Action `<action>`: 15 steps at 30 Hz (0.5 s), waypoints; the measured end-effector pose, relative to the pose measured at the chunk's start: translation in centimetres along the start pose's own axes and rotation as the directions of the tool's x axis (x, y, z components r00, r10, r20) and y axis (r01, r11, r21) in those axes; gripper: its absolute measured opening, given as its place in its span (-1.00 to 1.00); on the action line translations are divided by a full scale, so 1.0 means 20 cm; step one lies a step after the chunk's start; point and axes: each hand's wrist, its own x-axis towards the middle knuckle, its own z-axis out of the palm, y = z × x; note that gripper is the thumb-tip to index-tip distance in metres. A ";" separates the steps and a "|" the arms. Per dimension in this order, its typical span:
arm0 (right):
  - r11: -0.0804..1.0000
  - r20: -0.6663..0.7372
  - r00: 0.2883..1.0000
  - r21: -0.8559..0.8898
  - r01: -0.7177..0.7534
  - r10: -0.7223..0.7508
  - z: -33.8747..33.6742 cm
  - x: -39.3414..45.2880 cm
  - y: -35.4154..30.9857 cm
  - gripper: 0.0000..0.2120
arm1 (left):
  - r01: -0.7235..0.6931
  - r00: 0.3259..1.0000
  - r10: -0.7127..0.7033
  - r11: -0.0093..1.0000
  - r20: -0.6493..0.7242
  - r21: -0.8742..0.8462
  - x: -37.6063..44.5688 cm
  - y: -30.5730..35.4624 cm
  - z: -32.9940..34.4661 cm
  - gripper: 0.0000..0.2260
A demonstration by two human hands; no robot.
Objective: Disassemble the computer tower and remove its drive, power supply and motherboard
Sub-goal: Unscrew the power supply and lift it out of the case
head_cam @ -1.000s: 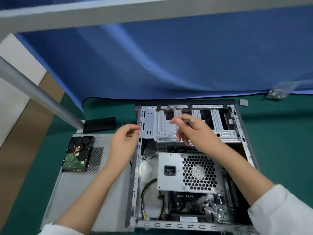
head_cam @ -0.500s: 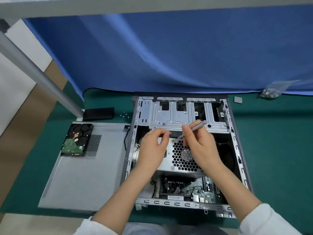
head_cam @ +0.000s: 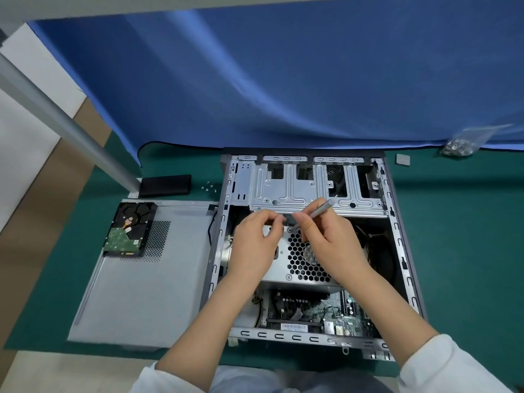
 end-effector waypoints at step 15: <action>0.943 0.085 0.992 -0.312 0.112 -0.090 0.00 0.00 -0.04 -0.67 | -0.162 0.961 0.148 0.986 0.232 0.040 -0.01 0.01 -0.06 -0.77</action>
